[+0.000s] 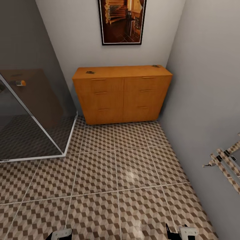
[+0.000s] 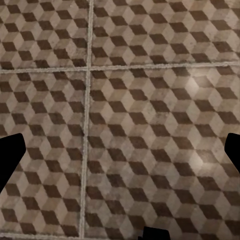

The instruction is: Take the four mousetraps from the cabinet in the bathroom and place them on the bathroom floor. Make sure all four end up on the same floor surface, and ensure that at least two of them are either under or directly next to the same bathroom sink.

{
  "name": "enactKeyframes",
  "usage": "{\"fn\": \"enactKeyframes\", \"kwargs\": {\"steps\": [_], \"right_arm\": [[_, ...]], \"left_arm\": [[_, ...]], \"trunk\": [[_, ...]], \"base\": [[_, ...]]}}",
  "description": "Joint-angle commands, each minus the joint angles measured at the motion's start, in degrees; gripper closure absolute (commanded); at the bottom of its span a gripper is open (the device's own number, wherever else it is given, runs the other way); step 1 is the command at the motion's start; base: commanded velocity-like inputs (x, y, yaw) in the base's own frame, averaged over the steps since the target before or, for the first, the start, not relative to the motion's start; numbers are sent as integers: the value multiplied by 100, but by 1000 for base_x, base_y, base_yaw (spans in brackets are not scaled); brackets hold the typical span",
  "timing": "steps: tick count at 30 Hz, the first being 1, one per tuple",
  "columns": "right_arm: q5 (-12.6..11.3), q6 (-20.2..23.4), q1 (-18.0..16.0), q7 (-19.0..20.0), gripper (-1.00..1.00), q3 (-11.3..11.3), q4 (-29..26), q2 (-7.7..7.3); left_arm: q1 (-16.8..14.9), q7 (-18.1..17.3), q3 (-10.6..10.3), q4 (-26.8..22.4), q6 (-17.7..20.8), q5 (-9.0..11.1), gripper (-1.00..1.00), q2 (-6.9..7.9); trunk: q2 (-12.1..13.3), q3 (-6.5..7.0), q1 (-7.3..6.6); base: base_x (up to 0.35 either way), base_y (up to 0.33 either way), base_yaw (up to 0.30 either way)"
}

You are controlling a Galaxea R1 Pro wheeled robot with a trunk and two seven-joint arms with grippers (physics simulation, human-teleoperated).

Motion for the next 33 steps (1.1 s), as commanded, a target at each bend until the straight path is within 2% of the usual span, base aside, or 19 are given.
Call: {"fn": "enactKeyframes", "kwargs": {"steps": [1, 20, 33], "right_arm": [[-56, -15, -3, -9, -100, 54, 3, 0], [-64, -12, -3, -16, -100, 48, 3, 0], [-63, -8, -3, -17, -100, 53, 3, 2]], "left_arm": [[-9, -7, 16, 22, -34, 10, -100, 0], [-9, -8, 13, 22, -34, 9, -100, -8], [-7, -8, 8, 22, -34, 9, -100, -16]], "trunk": [[-2, -4, 0], [-2, -4, 0], [-2, -4, 0]], "base": [[0, 0, 0], [0, -11, 0], [28, -253, 0]]}}
